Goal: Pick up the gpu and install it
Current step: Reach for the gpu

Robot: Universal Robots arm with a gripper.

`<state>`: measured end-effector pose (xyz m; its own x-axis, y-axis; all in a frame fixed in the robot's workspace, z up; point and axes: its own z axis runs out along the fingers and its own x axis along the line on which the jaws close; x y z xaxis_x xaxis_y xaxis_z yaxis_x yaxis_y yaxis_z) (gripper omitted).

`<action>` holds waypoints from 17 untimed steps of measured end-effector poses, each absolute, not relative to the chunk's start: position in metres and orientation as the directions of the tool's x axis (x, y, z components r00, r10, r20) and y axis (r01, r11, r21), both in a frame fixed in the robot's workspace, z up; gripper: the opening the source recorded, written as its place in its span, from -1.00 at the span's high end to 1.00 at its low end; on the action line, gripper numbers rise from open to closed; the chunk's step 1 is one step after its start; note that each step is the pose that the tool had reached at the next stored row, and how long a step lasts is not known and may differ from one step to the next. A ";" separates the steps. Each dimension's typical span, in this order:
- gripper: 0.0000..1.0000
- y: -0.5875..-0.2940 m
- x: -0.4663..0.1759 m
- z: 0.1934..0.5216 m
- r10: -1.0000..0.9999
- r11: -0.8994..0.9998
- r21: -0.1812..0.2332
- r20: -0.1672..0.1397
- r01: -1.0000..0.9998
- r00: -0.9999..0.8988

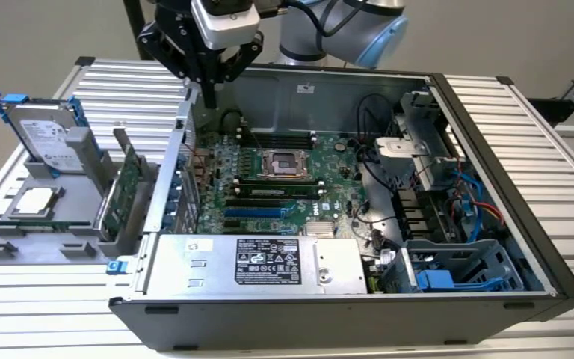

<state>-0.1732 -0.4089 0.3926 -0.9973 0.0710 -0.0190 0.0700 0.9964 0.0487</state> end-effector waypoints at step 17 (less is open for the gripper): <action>1.00 -0.417 -0.177 0.393 0.070 0.996 0.049 -0.019 0.069 -0.997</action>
<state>-0.1773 -0.4170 0.3926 -0.9974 0.0702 -0.0190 0.0692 0.9964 0.0487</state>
